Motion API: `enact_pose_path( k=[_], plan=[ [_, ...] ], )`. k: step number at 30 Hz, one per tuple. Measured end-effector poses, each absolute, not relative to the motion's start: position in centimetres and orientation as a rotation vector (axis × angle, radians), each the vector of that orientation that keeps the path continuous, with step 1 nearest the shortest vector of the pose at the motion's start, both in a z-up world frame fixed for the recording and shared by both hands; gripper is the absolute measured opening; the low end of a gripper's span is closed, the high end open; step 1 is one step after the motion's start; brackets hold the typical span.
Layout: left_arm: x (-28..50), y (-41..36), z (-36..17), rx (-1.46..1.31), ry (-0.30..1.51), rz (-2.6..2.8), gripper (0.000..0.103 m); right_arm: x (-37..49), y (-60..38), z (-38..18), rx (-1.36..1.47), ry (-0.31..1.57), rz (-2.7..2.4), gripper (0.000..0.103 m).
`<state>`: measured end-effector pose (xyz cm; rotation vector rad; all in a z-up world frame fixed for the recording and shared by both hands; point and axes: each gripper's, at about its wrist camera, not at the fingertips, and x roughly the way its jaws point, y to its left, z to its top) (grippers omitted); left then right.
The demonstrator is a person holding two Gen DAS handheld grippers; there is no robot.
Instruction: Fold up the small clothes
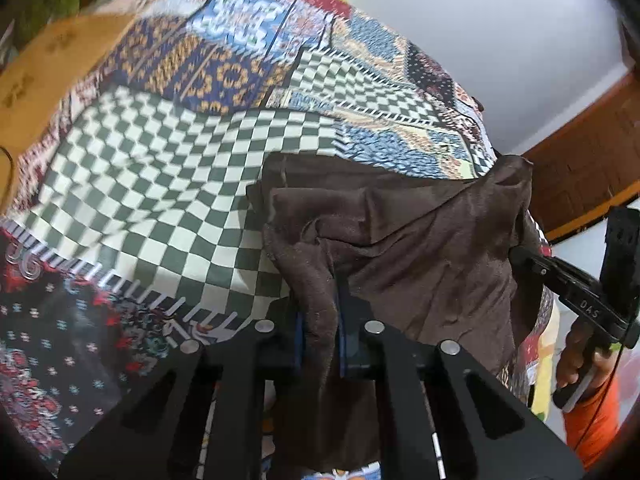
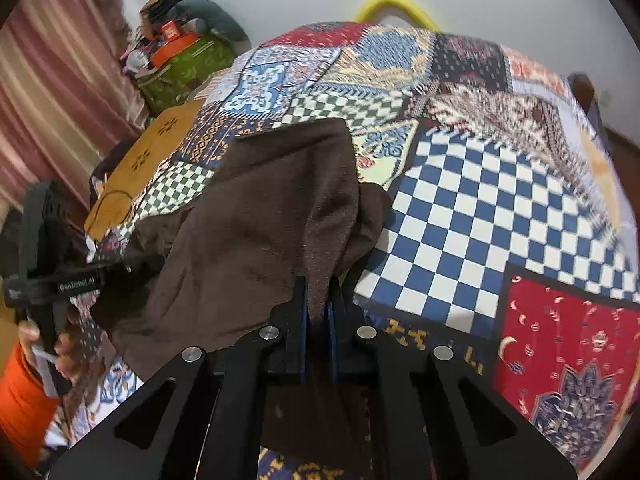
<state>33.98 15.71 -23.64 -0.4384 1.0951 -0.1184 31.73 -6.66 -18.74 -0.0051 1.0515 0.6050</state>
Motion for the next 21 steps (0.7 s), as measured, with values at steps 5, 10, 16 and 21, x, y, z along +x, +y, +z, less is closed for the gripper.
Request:
enact_pose_path(
  k=[5,10,16,21],
  plan=[
    [31.7,15.2,-20.8,-0.396,1.073,-0.16,0.011,29.0,-7.2,-16.6,-0.014,1.036,0.645,0.007],
    [28.6,14.0,-19.0,-0.348,1.091,-0.204,0.011,25.9,-7.7,-15.9,-0.037,1.047,0.667,0.007],
    [26.2,12.1,-19.6,-0.224,1.147,-0.163,0.015,23.7,-8.9,-17.1,-0.079,1.075,0.593,0.01],
    [25.5,12.1,-19.4,-0.124,1.135,-0.057,0.017,23.1,-10.3,-16.4,-0.07,1.041,0.519,0.01]
  ],
)
